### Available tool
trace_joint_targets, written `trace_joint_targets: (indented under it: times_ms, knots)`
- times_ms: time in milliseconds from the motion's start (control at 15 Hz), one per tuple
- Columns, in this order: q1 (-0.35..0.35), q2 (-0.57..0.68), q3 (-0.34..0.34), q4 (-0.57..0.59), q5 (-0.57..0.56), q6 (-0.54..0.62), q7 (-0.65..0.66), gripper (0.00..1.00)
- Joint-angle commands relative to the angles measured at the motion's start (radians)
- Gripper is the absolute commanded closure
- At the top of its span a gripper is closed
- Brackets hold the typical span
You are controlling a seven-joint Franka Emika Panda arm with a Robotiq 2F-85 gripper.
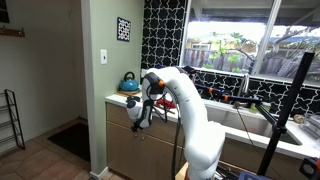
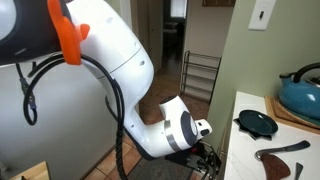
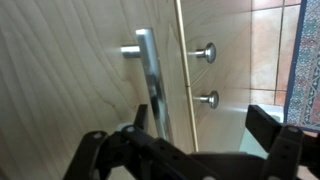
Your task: Open the top left drawer
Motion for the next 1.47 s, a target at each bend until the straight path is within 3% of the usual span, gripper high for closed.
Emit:
trace_joint_targets:
  times_ms: [0, 400, 733, 867, 1400]
  knots:
    - [0.008, 0.041, -0.026, 0.023, -0.035, 0.049, 0.028, 0.0]
    - [-0.036, 0.024, 0.045, -0.01, 0.035, 0.055, -0.043, 0.0]
    - [-0.13, 0.011, 0.163, -0.028, 0.122, 0.061, -0.178, 0.0]
    - [-0.171, 0.006, 0.219, -0.033, 0.174, 0.04, -0.247, 0.0]
    - [-0.157, -0.009, 0.248, -0.045, 0.508, -0.034, -0.56, 0.0]
